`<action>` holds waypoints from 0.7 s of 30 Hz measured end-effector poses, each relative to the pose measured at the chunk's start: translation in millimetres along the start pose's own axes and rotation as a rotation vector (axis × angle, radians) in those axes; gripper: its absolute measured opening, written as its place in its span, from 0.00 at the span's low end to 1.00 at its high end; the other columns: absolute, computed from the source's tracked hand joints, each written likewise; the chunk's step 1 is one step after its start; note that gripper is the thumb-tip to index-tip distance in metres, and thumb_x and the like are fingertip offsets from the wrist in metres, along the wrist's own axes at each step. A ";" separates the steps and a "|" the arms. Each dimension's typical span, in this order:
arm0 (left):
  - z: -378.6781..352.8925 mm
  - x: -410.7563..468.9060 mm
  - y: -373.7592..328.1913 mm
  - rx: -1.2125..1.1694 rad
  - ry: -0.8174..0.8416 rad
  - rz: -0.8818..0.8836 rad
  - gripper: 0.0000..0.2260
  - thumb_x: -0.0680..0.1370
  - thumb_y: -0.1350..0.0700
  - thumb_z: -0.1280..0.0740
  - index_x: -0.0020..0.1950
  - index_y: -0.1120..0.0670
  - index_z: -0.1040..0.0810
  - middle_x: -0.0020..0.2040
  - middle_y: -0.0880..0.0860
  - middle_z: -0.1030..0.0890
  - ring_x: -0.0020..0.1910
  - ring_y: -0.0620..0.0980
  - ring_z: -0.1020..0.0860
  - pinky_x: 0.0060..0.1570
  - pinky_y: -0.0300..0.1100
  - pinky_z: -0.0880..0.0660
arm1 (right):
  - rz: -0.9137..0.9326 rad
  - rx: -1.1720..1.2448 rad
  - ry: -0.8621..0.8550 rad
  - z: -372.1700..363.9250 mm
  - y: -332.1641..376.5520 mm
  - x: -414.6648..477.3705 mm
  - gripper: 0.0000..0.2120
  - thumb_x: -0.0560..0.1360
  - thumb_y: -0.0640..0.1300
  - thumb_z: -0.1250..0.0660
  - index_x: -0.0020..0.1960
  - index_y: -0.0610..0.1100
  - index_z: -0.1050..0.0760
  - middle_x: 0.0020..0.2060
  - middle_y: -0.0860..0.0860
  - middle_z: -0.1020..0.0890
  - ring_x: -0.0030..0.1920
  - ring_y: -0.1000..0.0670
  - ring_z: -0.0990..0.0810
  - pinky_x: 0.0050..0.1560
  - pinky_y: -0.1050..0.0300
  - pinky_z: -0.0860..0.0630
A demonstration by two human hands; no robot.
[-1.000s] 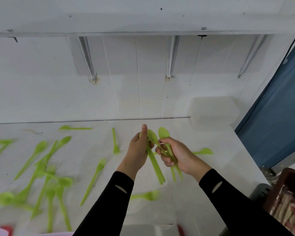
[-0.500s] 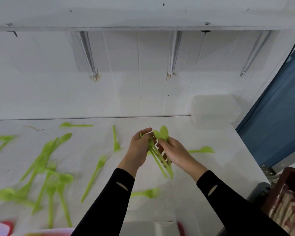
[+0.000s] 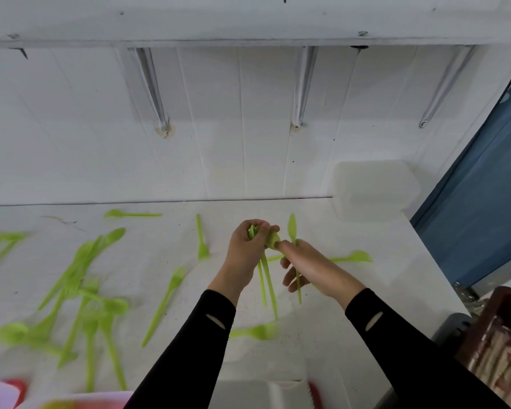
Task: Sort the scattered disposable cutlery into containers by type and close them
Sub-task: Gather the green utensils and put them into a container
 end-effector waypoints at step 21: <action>10.7 8.8 7.5 0.004 -0.101 0.079 0.26 0.73 0.39 0.29 0.55 0.62 0.23 0.47 0.56 0.15 0.47 0.50 0.16 0.53 0.47 0.20 | 0.241 0.024 -0.119 6.6 9.7 5.0 0.09 0.81 0.44 0.38 0.59 0.50 0.22 0.43 0.54 0.18 0.41 0.54 0.24 0.41 0.61 0.28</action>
Point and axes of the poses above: each hand's wrist, its own x-axis towards the middle knuckle, its own z-axis out of the back of the hand, y = z × x, the point moved 6 cm from there along x, towards the middle knuckle
